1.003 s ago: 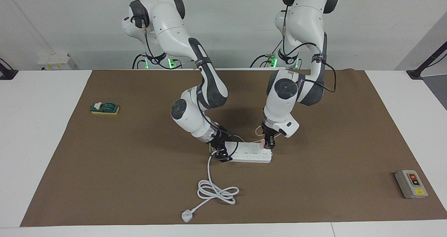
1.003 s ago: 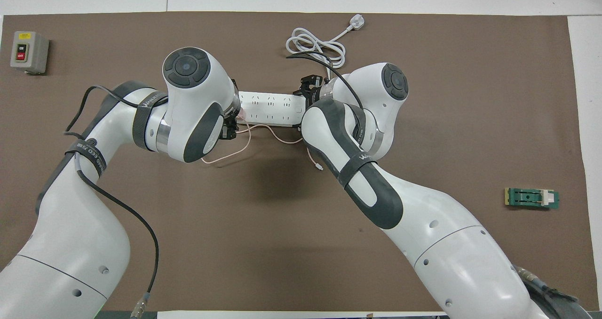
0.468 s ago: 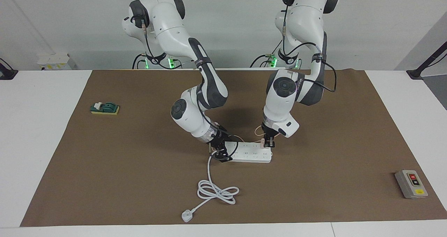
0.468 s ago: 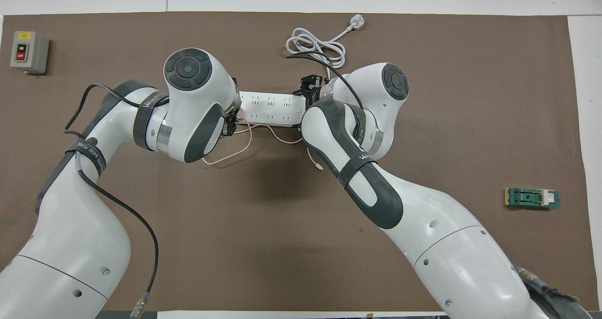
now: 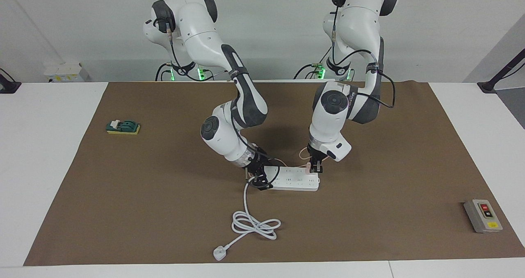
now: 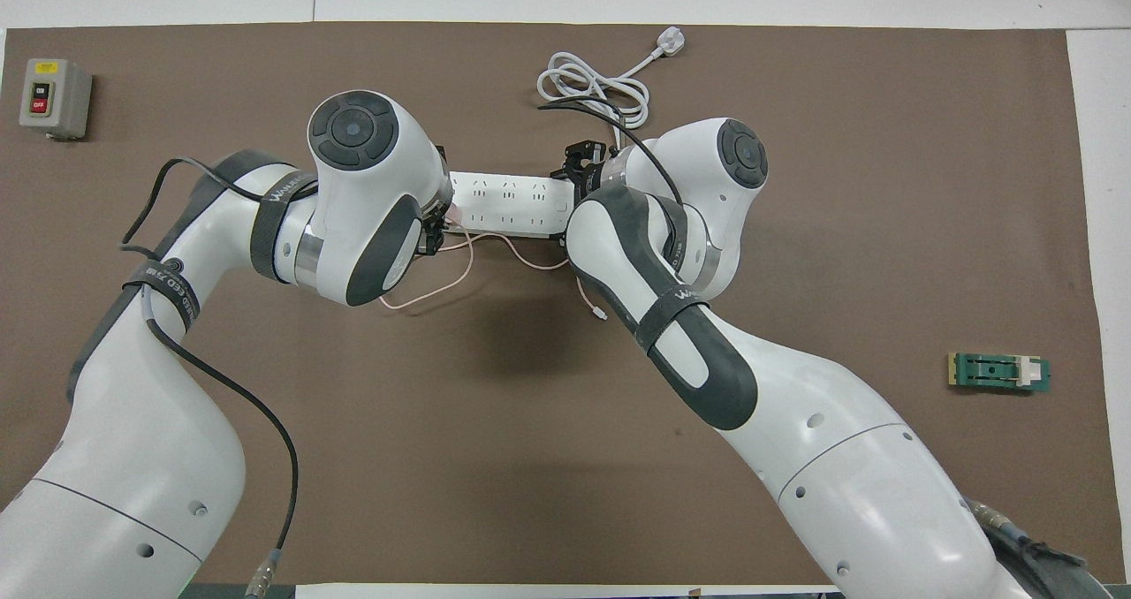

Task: Unplug charger and place it aside
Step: 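Close the left gripper on the pink charger plugged into the strip, then pull the charger out of the strip with the left gripper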

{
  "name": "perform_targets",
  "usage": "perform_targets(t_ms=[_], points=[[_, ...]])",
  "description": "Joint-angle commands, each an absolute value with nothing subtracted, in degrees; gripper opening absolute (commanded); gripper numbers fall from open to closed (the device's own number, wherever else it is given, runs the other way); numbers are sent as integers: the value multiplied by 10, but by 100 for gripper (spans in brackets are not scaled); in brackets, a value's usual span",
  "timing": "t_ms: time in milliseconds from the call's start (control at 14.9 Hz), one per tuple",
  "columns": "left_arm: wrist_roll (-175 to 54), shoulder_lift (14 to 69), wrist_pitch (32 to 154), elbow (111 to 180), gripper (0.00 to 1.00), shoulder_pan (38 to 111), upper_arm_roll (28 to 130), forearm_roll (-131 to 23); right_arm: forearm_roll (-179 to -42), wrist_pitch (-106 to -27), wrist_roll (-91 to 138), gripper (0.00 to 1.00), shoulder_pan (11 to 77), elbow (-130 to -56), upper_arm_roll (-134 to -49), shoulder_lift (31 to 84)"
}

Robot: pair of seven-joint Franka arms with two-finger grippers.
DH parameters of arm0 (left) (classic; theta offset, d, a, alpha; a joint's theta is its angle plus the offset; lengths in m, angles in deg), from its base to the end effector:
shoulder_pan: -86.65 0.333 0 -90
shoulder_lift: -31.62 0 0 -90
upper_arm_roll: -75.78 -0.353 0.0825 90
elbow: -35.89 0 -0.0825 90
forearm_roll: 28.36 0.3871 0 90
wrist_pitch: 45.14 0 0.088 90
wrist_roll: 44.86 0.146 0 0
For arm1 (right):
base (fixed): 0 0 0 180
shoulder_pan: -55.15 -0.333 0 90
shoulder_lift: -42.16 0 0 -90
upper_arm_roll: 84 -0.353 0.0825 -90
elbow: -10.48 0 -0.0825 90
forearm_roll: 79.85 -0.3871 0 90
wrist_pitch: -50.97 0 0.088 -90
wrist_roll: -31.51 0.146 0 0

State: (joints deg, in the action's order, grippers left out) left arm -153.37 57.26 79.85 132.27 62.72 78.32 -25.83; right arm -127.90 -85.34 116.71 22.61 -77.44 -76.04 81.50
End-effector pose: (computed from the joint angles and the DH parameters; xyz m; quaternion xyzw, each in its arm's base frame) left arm 0.6245 -0.3040 0.3393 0.7606 0.6487 0.0182 0.0208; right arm 0.6741 0.3586 0.2659 -0.6727 0.6859 0.1699 0.2196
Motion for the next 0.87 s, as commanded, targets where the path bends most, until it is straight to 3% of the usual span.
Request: perform_targets(t_ms=[0,468,736,803], points=[[-1518,557,772,1328,0,620,775,-241,-1301,-869,1156,0,229,-778,-766,815],[-1467,533,534,1181,0,620,786,-243,-1300,-877,1157,0,228,-779,-766,816],[-1419,523,509,1153,0,623,787,-244,-1299,-880,1156,0,229,-782,-766,815],[-1395,522,510,1153,0,626,784,-244,-1299,-878,1156,34,230,-781,-766,815]])
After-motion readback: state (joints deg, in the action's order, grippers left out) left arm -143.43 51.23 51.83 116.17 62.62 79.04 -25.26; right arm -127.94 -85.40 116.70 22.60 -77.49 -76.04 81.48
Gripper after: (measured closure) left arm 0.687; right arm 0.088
